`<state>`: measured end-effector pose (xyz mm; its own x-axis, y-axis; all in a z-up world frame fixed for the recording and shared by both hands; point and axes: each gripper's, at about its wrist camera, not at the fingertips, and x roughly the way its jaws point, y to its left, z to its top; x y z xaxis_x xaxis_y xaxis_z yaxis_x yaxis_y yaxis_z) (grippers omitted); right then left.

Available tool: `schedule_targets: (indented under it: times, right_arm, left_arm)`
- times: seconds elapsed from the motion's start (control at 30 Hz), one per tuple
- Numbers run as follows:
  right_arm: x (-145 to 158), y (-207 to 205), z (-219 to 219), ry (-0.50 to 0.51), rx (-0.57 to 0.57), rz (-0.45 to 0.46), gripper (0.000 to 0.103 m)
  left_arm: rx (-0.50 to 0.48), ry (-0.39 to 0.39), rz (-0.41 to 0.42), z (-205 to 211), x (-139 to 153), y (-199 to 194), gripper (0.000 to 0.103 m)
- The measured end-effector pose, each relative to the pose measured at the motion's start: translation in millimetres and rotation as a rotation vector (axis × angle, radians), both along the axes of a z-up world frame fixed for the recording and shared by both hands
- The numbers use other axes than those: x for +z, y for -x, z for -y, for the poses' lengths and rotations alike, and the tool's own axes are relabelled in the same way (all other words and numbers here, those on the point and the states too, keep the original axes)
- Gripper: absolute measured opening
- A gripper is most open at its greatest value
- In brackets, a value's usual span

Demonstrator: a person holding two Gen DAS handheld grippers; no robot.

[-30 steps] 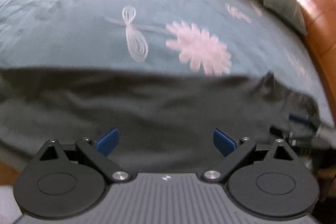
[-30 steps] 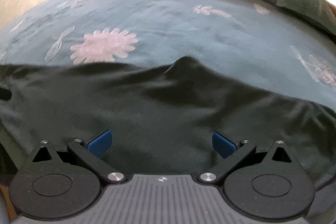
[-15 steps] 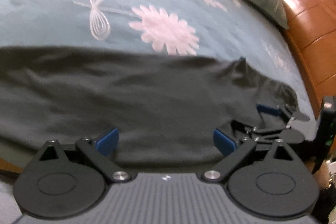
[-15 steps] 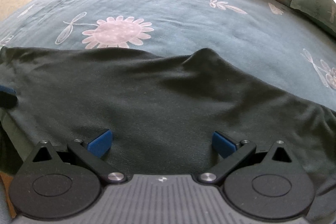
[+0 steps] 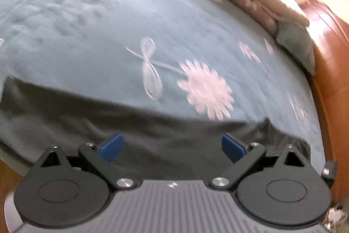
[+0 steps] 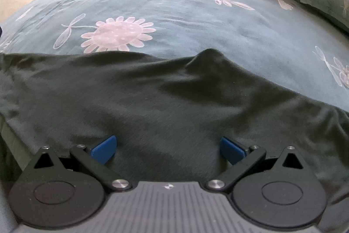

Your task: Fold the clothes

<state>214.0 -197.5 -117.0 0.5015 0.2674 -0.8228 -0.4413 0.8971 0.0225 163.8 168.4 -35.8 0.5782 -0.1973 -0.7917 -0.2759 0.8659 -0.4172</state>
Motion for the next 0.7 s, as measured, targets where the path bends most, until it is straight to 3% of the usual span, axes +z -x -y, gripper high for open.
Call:
schedule_targets:
  times: [0.2,0.3,0.47,0.53,0.7]
  right_arm:
    - [-1.7,-1.9,-1.3,0.003,-0.003,0.002,0.103]
    - [-2.5,-2.9,-1.4,0.003,-0.003,0.002,0.103]
    - [-3.3,-1.9,-2.7,0.006,-0.004,0.011,0.103]
    - [-3.7,-2.0,-2.7,0.005,-0.006,0.015,0.103]
    - [0.8,-0.7,-2.1,-0.009,-0.023,0.030,0.103]
  left_arm:
    - [0.082,0.028,-0.005,-45.2,-13.1,10.8,0.096]
    - [0.120,0.047,-0.040,-68.3,-31.9,19.3,0.096]
    - [0.219,0.015,-0.081,-96.9,-66.7,39.9,0.096]
    - [0.235,0.043,-0.062,-104.5,-63.1,45.5,0.096]
    - [0.235,0.012,0.018,-116.8,-39.7,29.3,0.096]
